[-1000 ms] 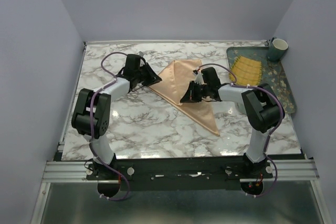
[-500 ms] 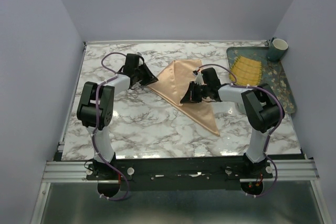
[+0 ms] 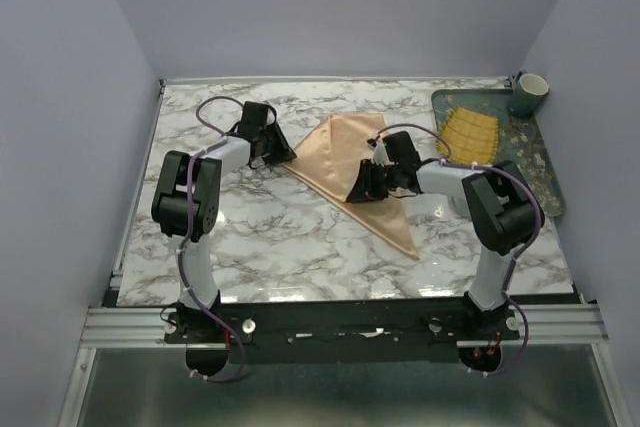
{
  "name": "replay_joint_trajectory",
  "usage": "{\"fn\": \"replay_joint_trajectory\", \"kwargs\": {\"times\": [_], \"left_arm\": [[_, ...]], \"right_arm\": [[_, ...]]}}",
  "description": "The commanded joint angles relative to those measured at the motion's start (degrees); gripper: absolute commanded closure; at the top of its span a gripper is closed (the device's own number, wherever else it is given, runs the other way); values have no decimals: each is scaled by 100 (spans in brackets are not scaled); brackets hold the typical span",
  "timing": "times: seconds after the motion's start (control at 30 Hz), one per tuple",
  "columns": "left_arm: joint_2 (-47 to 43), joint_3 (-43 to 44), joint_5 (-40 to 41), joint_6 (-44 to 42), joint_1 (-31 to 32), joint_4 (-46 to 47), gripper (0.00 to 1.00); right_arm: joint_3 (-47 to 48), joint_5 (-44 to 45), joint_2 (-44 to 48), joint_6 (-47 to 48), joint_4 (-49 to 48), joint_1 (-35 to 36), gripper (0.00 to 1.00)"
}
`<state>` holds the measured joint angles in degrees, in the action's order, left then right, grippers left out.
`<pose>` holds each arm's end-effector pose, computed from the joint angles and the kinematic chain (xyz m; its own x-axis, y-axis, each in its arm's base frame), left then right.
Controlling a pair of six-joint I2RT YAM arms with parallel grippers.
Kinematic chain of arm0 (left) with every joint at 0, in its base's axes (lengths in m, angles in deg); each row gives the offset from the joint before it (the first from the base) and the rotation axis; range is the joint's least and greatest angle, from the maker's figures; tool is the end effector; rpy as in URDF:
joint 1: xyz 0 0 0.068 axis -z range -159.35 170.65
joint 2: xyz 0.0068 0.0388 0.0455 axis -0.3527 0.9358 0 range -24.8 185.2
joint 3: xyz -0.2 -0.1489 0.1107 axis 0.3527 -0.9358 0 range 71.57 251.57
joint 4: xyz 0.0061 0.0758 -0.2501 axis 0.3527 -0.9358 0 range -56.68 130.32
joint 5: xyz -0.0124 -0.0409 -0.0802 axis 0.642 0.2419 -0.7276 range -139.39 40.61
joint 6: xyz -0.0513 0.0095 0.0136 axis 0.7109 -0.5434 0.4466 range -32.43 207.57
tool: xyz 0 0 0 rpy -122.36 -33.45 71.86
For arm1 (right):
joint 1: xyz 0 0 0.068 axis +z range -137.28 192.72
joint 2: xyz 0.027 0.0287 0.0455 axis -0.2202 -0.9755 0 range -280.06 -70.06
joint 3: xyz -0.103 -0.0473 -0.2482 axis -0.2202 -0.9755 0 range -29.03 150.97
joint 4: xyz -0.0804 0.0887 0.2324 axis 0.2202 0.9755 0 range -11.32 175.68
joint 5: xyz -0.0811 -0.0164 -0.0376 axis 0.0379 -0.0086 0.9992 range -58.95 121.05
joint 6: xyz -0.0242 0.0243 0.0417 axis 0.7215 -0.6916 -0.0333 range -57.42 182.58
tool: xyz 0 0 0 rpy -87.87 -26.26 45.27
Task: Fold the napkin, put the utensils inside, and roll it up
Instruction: Fold the napkin
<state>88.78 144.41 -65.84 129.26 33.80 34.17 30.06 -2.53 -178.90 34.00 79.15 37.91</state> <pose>0.4108 -0.1063 0.1622 -0.8013 -0.4679 -0.3729 -0.1691 0.7750 -0.6089 0.3315 0.1778 0.1355 -0.9335 0.0013 -0.3586 -0.2600 0.6863 0.6793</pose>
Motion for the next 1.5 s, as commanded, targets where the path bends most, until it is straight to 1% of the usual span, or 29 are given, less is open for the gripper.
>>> {"fn": "replay_joint_trajectory", "kwargs": {"times": [0.0, 0.03, 0.07, 0.1, 0.13, 0.17, 0.2, 0.23, 0.27, 0.3, 0.33, 0.43, 0.47, 0.53, 0.57, 0.6, 0.63, 0.67, 0.7, 0.77, 0.87, 0.9, 0.97, 1.03, 1.07, 1.17, 1.3, 1.47], "left_arm": [[-773, 458, 992, -1054, 397, -683, 56], [-880, 642, 1194, -1232, 504, -816, 54], [-977, 679, 1231, -1329, 618, -922, 52], [-1204, 696, 1249, -1452, 863, -1019, 51], [-1320, 557, 1258, -1471, 1030, -1019, 50], [-1443, 452, 1275, -1471, 1189, -985, 47], [-1661, 346, 1293, -1488, 1355, -871, 47], [-1759, 241, 1319, -1506, 1792, -835, 47], [-1839, 66, 1441, -1489, 1997, -818, 45], [-1961, -23, 1425, -1497, 2251, -722, 46], [-2015, -111, 1408, -1532, 2706, -660, 45], [-2112, -436, 1583, -1672, 3464, -256, 46], [-2086, -550, 1601, -1821, 3919, -124, 49], [-1928, -569, 1435, -2024, 4300, 262, 51], [-1875, -612, 1425, -2294, 4658, 394, 54], [-1727, -613, 1460, -2480, 4871, 578, 57], [-1629, -587, 1478, -2673, 5047, 580, 58], [-1541, -500, 1521, -2893, 5205, 589, 60], [-1384, -473, 1565, -3199, 5503, 580, 60], [-1242, -472, 1504, -3482, 5707, 580, 60], [-926, -359, 1600, -3992, 6015, 580, 60], [-777, -332, 1784, -4133, 6076, 580, 65], [-627, -218, 2039, -4485, 6191, 571, 80], [-530, -252, 2189, -4739, 6296, 772, 79], [-504, -313, 2451, -4793, 6340, 860, 74], [-319, -218, 2611, -4951, 6402, 879, 69], [-56, -156, 2953, -5179, 6472, 967, 67], [173, -60, 3086, -5373, 6472, 976, 67]], "right_arm": [[-247, 1245, 1588, 528, 1111, -58, 47], [-545, 1901, 2368, 616, 1252, -93, 36], [-617, 2099, 2759, 660, 1454, -145, 29], [-679, 2223, 3032, 687, 1891, -276, 20], [-714, 2372, 3253, 669, 2113, -374, 19], [-810, 2417, 3672, 617, 2333, -453, 19], [-864, 2487, 3842, 538, 2700, -584, 18], [-934, 2575, 4044, 329, 2843, -620, 17], [-1152, 2654, 4220, 205, 2966, -673, 16], [-1267, 2673, 4613, 90, 3098, -760, 16], [-1399, 2690, 4808, -120, 3152, -796, 15], [-1681, 2813, 5503, -384, 3450, -1068, 14], [-1716, 2944, 5696, -420, 3521, -1156, 14], [-1752, 3103, 6135, -438, 3758, -1418, 13], [-1691, 3321, 6242, -386, 3863, -1507, 13], [-1586, 3541, 6321, -324, 4212, -1578, 13], [-1315, 3752, 6496, -219, 4381, -1622, 13], [-1208, 4189, 6585, -149, 4513, -1640, 13], [-1129, 4350, 6708, -78, 4636, -1640, 13], [-821, 4657, 6919, 98, 4769, -1666, 13], [-479, 4695, 7069, 230, 4954, -1684, 13], [-416, 4668, 7078, 256, 4989, -1684, 13], [-337, 4624, 7104, 326, 5007, -1693, 13], [-372, 4633, 7157, 353, 5016, -1693, 13], [-389, 4572, 7175, 362, 5016, -1693, 13], [-504, 4466, 7227, 379, 5007, -1693, 13], [-618, 4404, 7315, 397, 4981, -1693, 13], [-644, 4299, 7386, 441, 4989, -1702, 13]]}}
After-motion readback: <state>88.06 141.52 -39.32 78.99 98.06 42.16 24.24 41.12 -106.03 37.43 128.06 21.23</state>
